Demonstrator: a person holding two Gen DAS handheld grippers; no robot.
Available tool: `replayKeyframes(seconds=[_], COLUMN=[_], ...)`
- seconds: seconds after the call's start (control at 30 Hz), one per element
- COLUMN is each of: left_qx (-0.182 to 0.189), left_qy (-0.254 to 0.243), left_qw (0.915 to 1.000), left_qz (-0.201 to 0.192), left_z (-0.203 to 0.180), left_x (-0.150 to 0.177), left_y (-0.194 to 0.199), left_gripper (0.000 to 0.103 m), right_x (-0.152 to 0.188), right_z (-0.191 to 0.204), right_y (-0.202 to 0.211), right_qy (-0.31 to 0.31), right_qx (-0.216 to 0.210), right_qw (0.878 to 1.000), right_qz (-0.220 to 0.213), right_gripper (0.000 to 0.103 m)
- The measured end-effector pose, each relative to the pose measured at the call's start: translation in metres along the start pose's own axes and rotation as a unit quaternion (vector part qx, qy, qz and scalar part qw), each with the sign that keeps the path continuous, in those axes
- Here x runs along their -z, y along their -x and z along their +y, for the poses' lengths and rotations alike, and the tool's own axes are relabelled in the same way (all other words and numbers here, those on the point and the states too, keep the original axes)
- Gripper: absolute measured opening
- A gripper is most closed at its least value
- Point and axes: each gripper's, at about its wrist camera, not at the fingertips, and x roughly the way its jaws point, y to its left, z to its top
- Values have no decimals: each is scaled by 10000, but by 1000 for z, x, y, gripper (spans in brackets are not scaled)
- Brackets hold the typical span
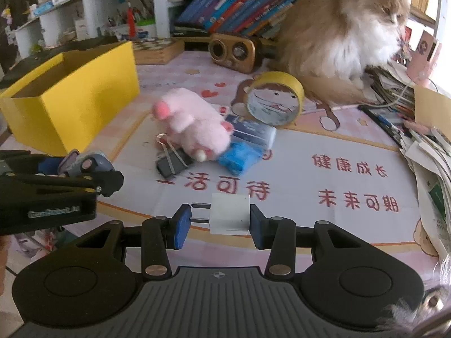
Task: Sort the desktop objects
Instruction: 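Lift the toy car and plug adapter and carry both toward the yellow box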
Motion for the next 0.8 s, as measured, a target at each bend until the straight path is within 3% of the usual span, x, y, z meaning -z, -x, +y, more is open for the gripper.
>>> replayKeyframes(seconds=[0.4,0.8], left_qx=[-2,74], left_qy=[266,141], left_qw=[9996,9998], left_qz=[-16,-77], left_z=[42,81], left_x=[32,68], left_y=[55,100], left_gripper=[58,58], right_x=[10,42], right_z=[51,113], right_y=[31,58], right_qy=[25,-46], right_qx=[-22,-22], right_qw=[9998,9999], right_qz=[-213,-151], right_gripper=[41,41])
